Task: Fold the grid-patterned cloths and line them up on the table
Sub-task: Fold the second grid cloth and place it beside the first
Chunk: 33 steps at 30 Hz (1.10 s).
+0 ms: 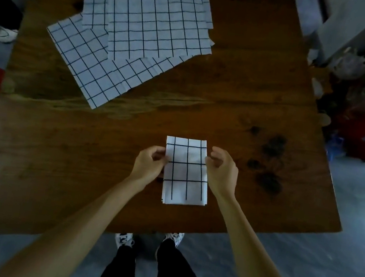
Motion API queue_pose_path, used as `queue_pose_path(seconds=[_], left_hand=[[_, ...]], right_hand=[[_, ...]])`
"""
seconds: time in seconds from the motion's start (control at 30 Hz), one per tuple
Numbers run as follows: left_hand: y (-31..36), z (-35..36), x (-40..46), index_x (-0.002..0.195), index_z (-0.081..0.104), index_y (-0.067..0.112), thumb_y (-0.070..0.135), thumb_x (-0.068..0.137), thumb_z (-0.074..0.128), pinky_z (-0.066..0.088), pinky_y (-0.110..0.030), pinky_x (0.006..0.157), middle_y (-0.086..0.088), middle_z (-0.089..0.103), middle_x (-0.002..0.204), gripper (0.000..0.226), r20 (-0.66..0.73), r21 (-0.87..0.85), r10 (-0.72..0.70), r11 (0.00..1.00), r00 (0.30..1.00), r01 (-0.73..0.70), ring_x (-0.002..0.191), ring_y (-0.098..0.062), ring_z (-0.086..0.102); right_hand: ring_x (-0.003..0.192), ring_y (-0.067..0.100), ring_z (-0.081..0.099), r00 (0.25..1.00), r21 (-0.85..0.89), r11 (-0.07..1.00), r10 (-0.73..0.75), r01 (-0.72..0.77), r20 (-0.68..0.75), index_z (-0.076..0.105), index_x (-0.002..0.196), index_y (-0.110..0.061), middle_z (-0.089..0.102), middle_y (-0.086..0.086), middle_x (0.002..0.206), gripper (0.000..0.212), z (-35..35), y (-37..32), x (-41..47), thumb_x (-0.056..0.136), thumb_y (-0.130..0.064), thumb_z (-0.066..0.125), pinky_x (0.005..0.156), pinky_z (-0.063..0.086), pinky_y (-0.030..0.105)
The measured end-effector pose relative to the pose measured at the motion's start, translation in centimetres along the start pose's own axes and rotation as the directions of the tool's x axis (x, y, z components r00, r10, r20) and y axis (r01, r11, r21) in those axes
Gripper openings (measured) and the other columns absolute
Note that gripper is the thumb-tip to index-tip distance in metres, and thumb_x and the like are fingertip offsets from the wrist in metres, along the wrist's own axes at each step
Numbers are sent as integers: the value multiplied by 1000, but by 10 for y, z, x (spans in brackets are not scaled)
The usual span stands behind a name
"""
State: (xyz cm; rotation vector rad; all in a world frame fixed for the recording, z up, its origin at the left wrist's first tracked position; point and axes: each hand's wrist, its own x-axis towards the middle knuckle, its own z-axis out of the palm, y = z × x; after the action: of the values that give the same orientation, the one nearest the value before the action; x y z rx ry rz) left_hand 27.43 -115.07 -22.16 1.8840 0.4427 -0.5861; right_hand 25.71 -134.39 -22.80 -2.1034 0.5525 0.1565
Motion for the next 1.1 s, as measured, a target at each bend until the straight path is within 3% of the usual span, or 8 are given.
queue_pose_path(seconds=[0.17, 0.3, 0.43, 0.5, 0.73, 0.87, 1.03, 1.1], left_hand=[[-1, 0, -12, 124, 53, 20, 16, 92, 57, 57, -23, 63, 7, 59, 104, 32, -65, 88, -7, 996, 998, 12, 84, -9, 63], [2, -19, -35, 120, 54, 21, 15, 92, 57, 58, -28, 67, 6, 60, 97, 29, -74, 29, -48, 998, 996, 50, 81, -13, 65], [8, -60, -61, 114, 59, 24, 24, 94, 54, 58, -33, 74, 5, 64, 96, 21, -129, 6, 1, 1000, 992, -1, 82, -12, 67], [9, -87, -73, 114, 60, 23, 27, 96, 51, 54, -29, 71, 4, 65, 95, 20, -190, 0, 65, 998, 980, -66, 82, -10, 65], [-6, -219, -115, 109, 62, 18, 34, 98, 46, 41, -16, 50, -5, 65, 92, 26, -352, -75, 190, 970, 916, -230, 63, -8, 56], [-40, -307, -148, 104, 61, 24, 34, 97, 45, 41, -12, 55, 6, 63, 82, 21, -490, 49, 289, 951, 823, -304, 70, -4, 57], [-110, -434, -188, 101, 66, 21, 33, 96, 46, 40, -22, 77, 9, 65, 92, 24, -573, 156, 334, 941, 748, -300, 88, -7, 57], [-129, -477, -207, 99, 67, 19, 33, 96, 47, 43, -25, 77, 8, 64, 87, 24, -596, 159, 327, 943, 733, -291, 86, -10, 59]], right_hand=[[98, 2, 58, 999, 23, 999, -35, 35, -22, 58, 125, -17, 61, -12, 109, 32, -3, -3, -11, 94, -17, 59, 69, 42, 5], [100, 4, 60, 994, 87, 991, -103, 99, 45, 59, 122, -17, 64, -8, 112, 27, 12, -22, -28, 97, -21, 54, 72, 46, 9], [99, 0, 59, 983, 179, 976, -145, 124, 111, 60, 123, -20, 62, -12, 111, 28, 34, -65, -48, 98, -30, 51, 71, 46, 9], [97, -3, 58, 964, 180, 966, -215, 187, 156, 58, 124, -24, 62, -16, 109, 28, 46, -89, -61, 99, -33, 49, 67, 46, 8], [93, 1, 62, 878, 208, 897, -431, 391, 207, 60, 118, -27, 65, -13, 103, 28, 103, -185, -114, 99, -39, 42, 77, 51, 17], [82, 3, 62, 858, 212, 876, -473, 434, 198, 62, 113, -25, 66, -12, 97, 30, 163, -238, -159, 101, -39, 39, 66, 48, 16], [91, -2, 62, 834, 194, 850, -522, 490, 179, 62, 119, -22, 66, -12, 103, 32, 260, -295, -230, 101, -38, 42, 77, 50, 18], [94, 1, 61, 807, 155, 837, -547, 525, 221, 61, 120, -21, 65, -11, 106, 33, 291, -316, -257, 100, -38, 42, 80, 49, 18]])
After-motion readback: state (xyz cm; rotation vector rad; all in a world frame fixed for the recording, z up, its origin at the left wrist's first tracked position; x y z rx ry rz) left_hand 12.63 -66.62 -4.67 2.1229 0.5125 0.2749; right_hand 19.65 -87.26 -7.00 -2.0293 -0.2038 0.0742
